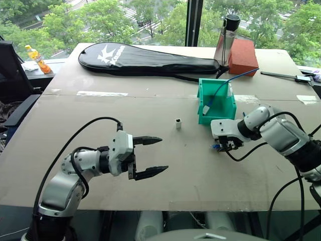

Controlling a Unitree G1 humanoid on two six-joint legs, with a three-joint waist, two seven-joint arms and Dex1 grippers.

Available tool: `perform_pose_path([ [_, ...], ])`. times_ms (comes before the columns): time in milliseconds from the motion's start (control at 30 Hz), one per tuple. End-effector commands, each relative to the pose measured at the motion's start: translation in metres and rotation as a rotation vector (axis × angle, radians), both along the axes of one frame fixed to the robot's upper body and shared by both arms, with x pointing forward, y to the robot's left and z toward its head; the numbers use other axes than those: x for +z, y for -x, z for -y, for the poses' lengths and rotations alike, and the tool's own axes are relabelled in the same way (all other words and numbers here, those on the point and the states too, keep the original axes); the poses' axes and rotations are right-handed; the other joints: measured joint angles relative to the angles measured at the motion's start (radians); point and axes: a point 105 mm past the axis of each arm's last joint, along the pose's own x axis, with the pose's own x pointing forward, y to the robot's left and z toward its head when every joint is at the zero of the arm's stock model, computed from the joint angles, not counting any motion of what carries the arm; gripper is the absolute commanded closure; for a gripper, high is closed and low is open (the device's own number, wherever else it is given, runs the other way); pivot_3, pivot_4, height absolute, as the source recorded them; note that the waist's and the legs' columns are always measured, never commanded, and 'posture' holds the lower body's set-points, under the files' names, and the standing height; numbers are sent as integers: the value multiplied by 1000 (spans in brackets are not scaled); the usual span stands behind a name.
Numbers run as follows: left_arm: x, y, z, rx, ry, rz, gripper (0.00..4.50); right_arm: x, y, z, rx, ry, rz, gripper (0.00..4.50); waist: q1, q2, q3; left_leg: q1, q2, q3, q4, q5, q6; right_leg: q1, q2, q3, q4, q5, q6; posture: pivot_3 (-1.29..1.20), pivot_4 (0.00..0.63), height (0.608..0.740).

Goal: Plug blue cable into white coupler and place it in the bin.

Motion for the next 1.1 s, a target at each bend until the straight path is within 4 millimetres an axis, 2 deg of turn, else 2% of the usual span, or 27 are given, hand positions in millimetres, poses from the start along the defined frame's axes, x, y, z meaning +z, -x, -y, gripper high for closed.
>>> perform_pose_path([
  [33,5,-1,1,2,16,31,0,19,0,-3,-57,-113,45,1054,1,0,0,0,0,0,0,0,0,0,0,0,0,0,0,0,150,740],
  [67,4,-2,2,2,17,32,0,32,1,-5,-96,-195,61,468,1,0,0,-1,0,0,0,0,0,0,0,0,0,0,0,0,150,740],
  [100,4,-2,3,1,18,32,0,43,4,-5,-125,-273,84,342,1,0,0,-1,0,0,0,0,0,-1,0,0,0,0,0,0,150,740],
  [167,4,-4,4,0,15,34,0,57,12,0,-191,-399,100,342,3,0,0,-2,0,0,0,0,0,-1,0,0,0,2,4,0,150,740],
  [300,4,-7,9,2,15,33,0,67,33,6,-300,-601,97,342,3,0,0,-3,0,-1,-1,0,0,-1,0,-2,-1,2,4,0,150,740],
  [400,1,-9,13,-18,-9,40,0,62,55,11,-336,-700,109,342,4,0,0,-3,0,-3,-1,0,0,0,0,-2,-1,2,4,0,150,740],
  [467,-4,-13,18,-19,-36,29,0,55,71,18,-363,-722,207,342,7,0,0,-2,-1,-3,-1,-1,0,0,0,-2,-1,2,4,0,150,740],
  [533,-9,-16,25,-27,-59,27,0,50,85,21,-399,-772,226,342,7,0,0,-1,-1,-5,-1,-1,1,2,0,-3,-1,2,5,0,150,740],
  [600,-21,-34,37,3,-147,70,0,36,103,33,-504,-830,245,342,8,1,0,-1,-1,-4,-1,-1,1,2,0,-2,-1,0,8,0,150,740],
  [633,-27,-39,44,-11,-173,46,0,32,109,41,-541,-828,312,342,11,1,-1,-1,-2,-5,-1,-1,2,2,0,-3,-1,0,8,0,150,740],
  [700,-29,-43,60,-81,-171,17,0,23,121,49,-582,-828,330,342,7,1,-1,0,-2,-7,0,-2,3,5,1,-3,-1,-1,9,0,150,740],
  [900,-36,-64,99,-137,-188,-5,0,18,130,62,-584,-816,411,342,-7,0,-2,5,-3,-7,2,-2,5,9,5,4,-1,-2,5,0,150,740],
  [1100,-45,-83,134,-125,-241,-10,0,18,132,68,-595,-824,429,342,4,0,-2,4,-2,-12,0,-2,5,8,9,5,-1,-2,4,0,150,740],
])
